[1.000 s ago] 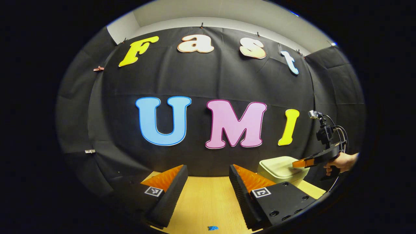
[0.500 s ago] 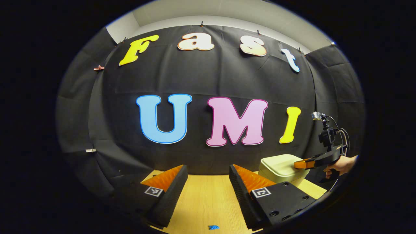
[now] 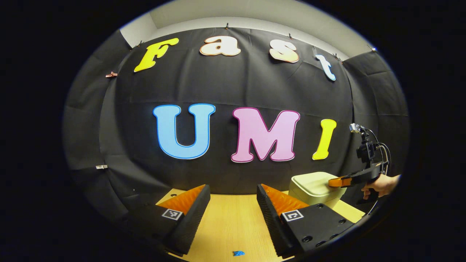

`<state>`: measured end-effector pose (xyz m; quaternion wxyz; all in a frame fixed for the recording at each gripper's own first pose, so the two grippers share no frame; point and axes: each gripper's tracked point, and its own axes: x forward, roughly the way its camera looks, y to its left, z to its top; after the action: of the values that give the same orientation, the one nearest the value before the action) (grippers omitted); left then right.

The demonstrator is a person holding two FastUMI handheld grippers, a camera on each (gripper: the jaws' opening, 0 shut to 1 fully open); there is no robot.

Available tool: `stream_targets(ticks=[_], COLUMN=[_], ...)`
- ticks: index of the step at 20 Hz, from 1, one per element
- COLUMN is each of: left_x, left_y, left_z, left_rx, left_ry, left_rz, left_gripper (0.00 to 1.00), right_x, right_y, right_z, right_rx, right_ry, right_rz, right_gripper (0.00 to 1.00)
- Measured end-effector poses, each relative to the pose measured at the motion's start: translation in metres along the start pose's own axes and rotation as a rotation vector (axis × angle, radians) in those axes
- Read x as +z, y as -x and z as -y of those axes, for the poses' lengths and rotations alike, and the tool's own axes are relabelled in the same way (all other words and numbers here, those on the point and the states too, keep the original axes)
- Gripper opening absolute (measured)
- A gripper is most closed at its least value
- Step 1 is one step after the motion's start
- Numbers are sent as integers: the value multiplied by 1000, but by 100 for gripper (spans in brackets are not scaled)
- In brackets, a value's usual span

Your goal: Press the lid of the desktop garbage bin to open it, pick up the crumpled paper on the desktop and throw it into the bin, then pick up the pop can on the desktop and drop it into the bin, and finally close the garbage bin lid.

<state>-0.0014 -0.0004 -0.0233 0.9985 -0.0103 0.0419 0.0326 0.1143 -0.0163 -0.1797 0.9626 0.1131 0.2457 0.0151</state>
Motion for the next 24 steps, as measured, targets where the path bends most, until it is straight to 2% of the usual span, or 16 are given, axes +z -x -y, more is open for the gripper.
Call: stream_targets(ticks=[3, 9, 13, 16, 17, 18, 21, 23, 24], left_x=[1, 2, 0, -2, -2, -3, -10, -16, -20], left_y=[1, 3, 0, -2, -3, -3, -4, -4, -4], left_z=[-2, 0, 2, 6, 8, 9, 9, 9, 8], left_rx=[1, -11, -17, -29, -34, -37, -45, -47, -48], left_ry=[-6, -25, -24, -21, -21, -21, -20, -25, -29], left_rz=[3, 3, -1, -1, -2, -4, -15, -25, -32], left_gripper=[84, 84, 84, 84, 84, 84, 84, 84, 84], right_x=[4, 44, 75, 87, 90, 93, 92, 90, 92], right_y=[5, 46, 85, 101, 105, 109, 117, 122, 125], right_z=[-5, -15, -29, -38, -38, -38, -43, -47, -49], right_rx=[30, 17, 57, 87, 84, 78, 91, 104, 108], right_ry=[5, 66, 83, 96, 101, 107, 138, 166, 177], right_rz=[6, 188, 330, 395, 417, 435, 462, 475, 486], right_gripper=[5, 5, 5, 5, 7, 5, 6, 15, 26])
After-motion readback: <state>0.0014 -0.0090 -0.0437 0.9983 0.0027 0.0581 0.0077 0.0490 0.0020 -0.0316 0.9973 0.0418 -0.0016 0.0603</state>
